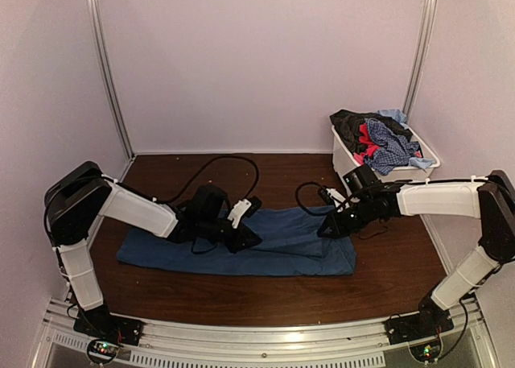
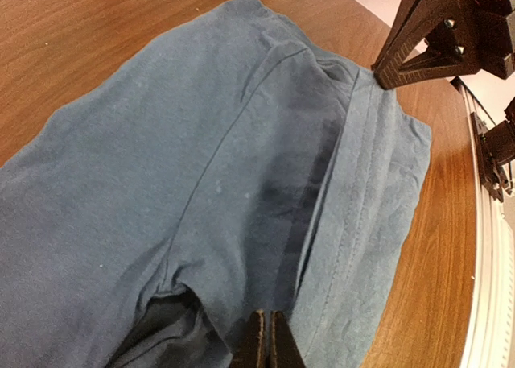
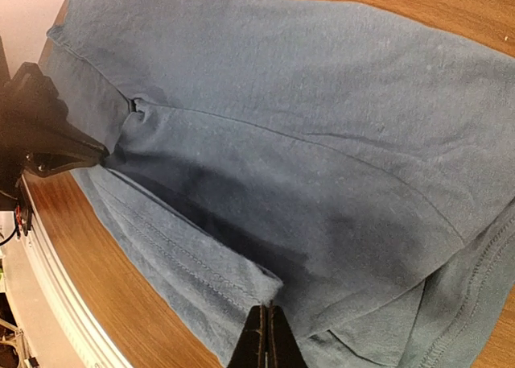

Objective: Fold and stack the mixed laundry pile
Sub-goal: Fold the 1/3-folded T-shirt at the center of the board.

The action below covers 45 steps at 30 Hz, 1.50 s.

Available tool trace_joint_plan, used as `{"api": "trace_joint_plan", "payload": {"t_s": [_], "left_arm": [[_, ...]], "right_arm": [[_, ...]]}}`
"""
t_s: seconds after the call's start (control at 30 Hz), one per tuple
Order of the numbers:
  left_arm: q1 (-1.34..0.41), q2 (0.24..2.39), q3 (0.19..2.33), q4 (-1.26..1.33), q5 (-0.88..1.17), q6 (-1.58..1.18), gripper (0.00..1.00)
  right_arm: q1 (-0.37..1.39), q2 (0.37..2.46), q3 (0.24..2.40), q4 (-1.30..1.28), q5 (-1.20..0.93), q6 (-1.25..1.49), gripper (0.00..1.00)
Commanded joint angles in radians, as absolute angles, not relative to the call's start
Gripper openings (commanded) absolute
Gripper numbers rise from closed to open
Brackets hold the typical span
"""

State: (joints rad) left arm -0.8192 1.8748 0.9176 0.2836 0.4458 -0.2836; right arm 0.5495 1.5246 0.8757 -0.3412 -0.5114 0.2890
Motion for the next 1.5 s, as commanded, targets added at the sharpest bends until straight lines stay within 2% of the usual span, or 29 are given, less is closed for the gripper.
{"api": "trace_joint_plan", "payload": {"t_s": [0.0, 0.4, 0.93, 1.33, 1.37, 1.4, 1.47], "left_arm": [[-0.810, 1.838, 0.902, 0.370, 0.379, -0.300, 0.00], [-0.810, 1.857, 0.926, 0.397, 0.183, -0.260, 0.00], [-0.835, 1.902, 0.962, 0.399, 0.308, -0.167, 0.00], [-0.834, 1.926, 0.960, 0.349, -0.024, -0.200, 0.00], [-0.834, 1.925, 0.961, 0.342, -0.046, -0.202, 0.02], [-0.834, 1.922, 0.966, 0.323, -0.065, -0.202, 0.11], [-0.834, 1.903, 0.983, 0.267, -0.095, -0.201, 0.24]], "right_arm": [[0.534, 1.511, 0.881, -0.297, -0.478, 0.270, 0.00], [0.525, 1.592, 0.944, -0.252, -0.400, 0.258, 0.00], [0.516, 1.616, 0.991, -0.291, -0.356, 0.197, 0.00], [0.517, 1.664, 0.994, -0.276, -0.279, 0.181, 0.00], [0.517, 1.669, 0.998, -0.283, -0.272, 0.180, 0.03], [0.517, 1.671, 1.008, -0.302, -0.263, 0.181, 0.11], [0.517, 1.656, 1.029, -0.343, -0.244, 0.189, 0.39]]}}
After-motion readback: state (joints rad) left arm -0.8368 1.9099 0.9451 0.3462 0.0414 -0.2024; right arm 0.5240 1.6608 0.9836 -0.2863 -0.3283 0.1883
